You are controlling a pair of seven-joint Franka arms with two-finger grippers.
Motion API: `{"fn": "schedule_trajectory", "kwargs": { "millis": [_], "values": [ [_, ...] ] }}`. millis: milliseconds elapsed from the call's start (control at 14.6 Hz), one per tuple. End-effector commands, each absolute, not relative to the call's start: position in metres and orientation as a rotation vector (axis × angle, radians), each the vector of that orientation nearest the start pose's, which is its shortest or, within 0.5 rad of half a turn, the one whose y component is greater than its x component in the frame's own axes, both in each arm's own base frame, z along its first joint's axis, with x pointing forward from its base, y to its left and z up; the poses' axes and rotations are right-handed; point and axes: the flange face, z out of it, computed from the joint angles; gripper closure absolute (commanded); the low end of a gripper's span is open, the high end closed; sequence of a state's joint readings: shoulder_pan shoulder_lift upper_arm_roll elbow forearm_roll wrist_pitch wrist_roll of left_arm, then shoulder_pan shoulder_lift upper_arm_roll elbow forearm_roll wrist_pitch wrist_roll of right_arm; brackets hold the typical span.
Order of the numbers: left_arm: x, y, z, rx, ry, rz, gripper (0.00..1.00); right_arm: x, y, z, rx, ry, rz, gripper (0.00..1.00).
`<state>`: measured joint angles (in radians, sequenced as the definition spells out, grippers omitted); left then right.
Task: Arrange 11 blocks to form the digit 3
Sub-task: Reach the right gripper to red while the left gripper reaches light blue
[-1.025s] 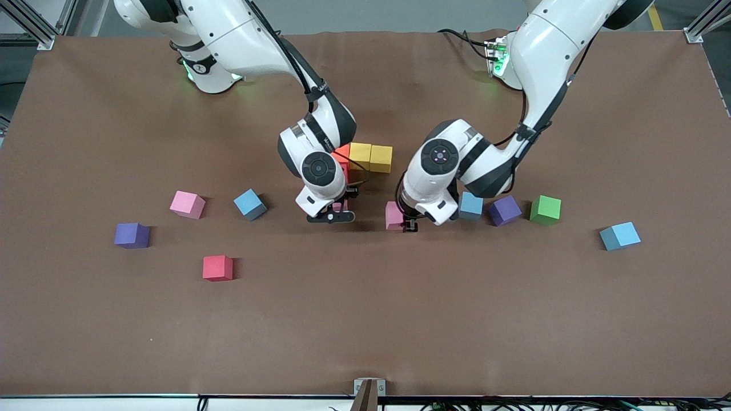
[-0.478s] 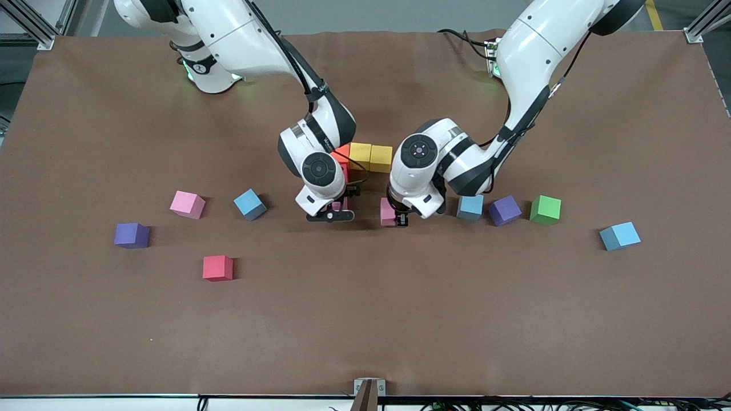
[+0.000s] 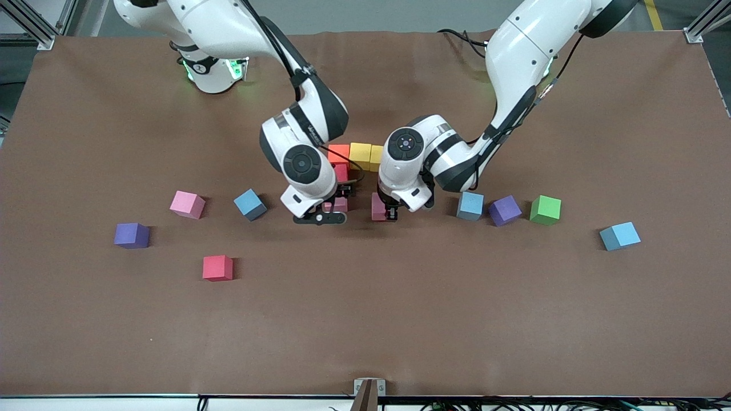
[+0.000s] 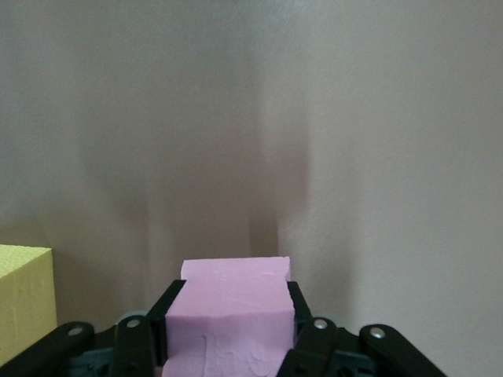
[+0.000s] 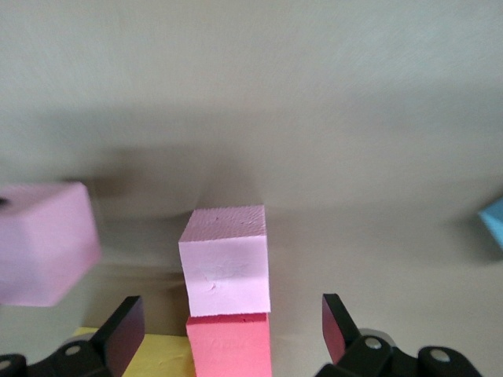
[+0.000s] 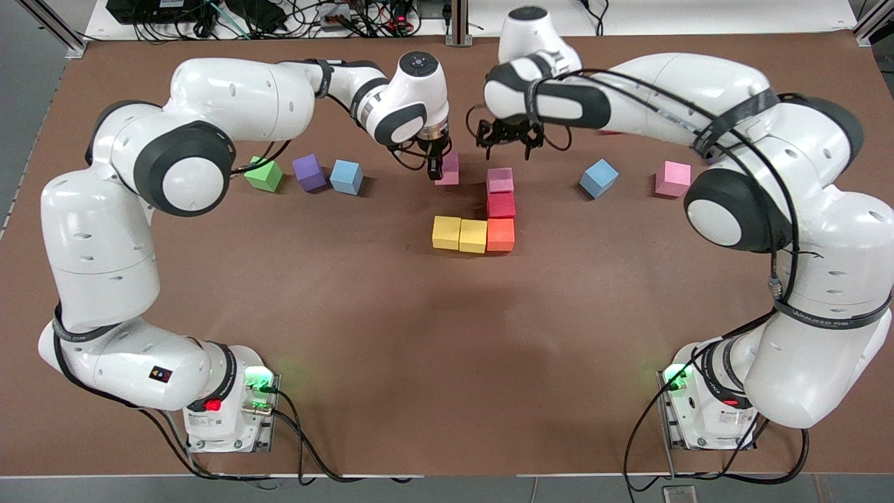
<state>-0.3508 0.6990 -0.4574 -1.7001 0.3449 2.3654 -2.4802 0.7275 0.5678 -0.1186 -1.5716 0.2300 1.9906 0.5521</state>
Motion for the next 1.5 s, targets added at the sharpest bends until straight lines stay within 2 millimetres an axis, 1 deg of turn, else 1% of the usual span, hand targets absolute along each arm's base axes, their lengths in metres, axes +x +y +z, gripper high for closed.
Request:
{"fn": "schedule_trajectory", "kwargs": {
  "millis": [0,68,137,205,273,342,410,478,547,615,683,752,820,888,957,1025,1094,1162,1230,1299,1367,1435],
  "values": [
    [0.491,-0.478,0.221,-2.310,-2.246,0.056,0.87,0.567,0.369,0.334,-3.058,0.219,0.277,0.00],
    [0.488,-0.485,0.216,-2.302,-2.255,0.067,0.87,0.582,0.344,0.335,-3.063,0.293,0.258,0.00],
    [0.488,-0.492,0.217,-2.306,-2.263,0.071,0.87,0.593,0.322,0.334,-3.066,0.357,0.249,0.00],
    [0.489,-0.497,0.217,-2.307,-2.270,0.081,0.87,0.605,0.296,0.333,-3.063,0.438,0.245,0.00],
    [0.487,-0.499,0.214,-2.302,-2.271,0.085,0.87,0.611,0.273,0.329,-3.053,0.504,0.257,0.00],
    [0.483,-0.504,0.213,-2.311,-2.260,0.087,0.86,0.613,0.253,0.319,-3.046,0.558,0.284,0.00],
    [0.482,-0.504,0.211,-2.313,-2.253,0.087,0.86,0.615,0.236,0.317,-3.028,0.631,0.299,0.00],
    [0.481,-0.505,0.211,-2.315,-2.253,0.089,0.85,0.614,0.222,0.310,-3.022,0.676,0.327,0.00],
    [0.481,-0.505,0.208,-2.315,-2.251,0.092,0.85,0.614,0.211,0.305,-3.035,0.669,0.332,0.00],
    [0.478,-0.508,0.207,-2.318,-2.245,0.094,0.84,0.614,0.208,0.307,-3.050,0.635,0.324,0.00],
    [0.480,-0.509,0.209,-2.318,-2.253,0.097,0.83,0.615,0.205,0.305,-3.061,0.598,0.323,0.00],
    [0.480,-0.511,0.205,-2.316,-2.252,0.104,0.82,0.618,0.198,0.303,-3.062,0.573,0.319,0.00],
    [0.477,-0.518,0.206,-2.329,-2.246,0.107,0.81,0.622,0.193,0.302,-3.061,0.544,0.295,0.00],
    [0.475,-0.521,0.203,-2.332,-2.240,0.109,0.78,0.624,0.191,0.301,-3.060,0.528,0.274,0.00],
    [0.477,-0.521,0.203,-2.332,-2.244,0.106,0.77,0.626,0.185,0.301,-3.059,0.541,0.272,0.00],
    [0.477,-0.521,0.202,-2.329,-2.244,0.106,0.73,0.628,0.178,0.300,-3.055,0.558,0.269,0.00],
    [0.474,-0.522,0.198,-2.326,-2.238,0.111,0.71,0.632,0.170,0.298,-3.048,0.582,0.265,0.00],
    [0.473,-0.523,0.197,-2.329,-2.232,0.107,0.68,0.637,0.164,0.295,-3.046,0.590,0.230,0.00],
    [0.473,-0.522,0.194,-2.329,-2.229,0.101,0.57,0.642,0.162,0.295,-3.043,0.587,0.179,0.00],
    [0.472,-0.523,0.194,-2.334,-2.224,0.096,0.41,0.648,0.162,0.289,-3.060,0.527,0.122,0.00],
    [0.472,-0.524,0.194,-2.347,-2.211,0.092,0.11,0.653,0.162,0.282,-3.095,0.418,0.065,0.00],
    [0.472,-0.527,0.199,-2.373,-2.201,0.079,0.00,0.658,0.158,0.276,-3.134,0.288,0.004,0.00]
  ]
}}
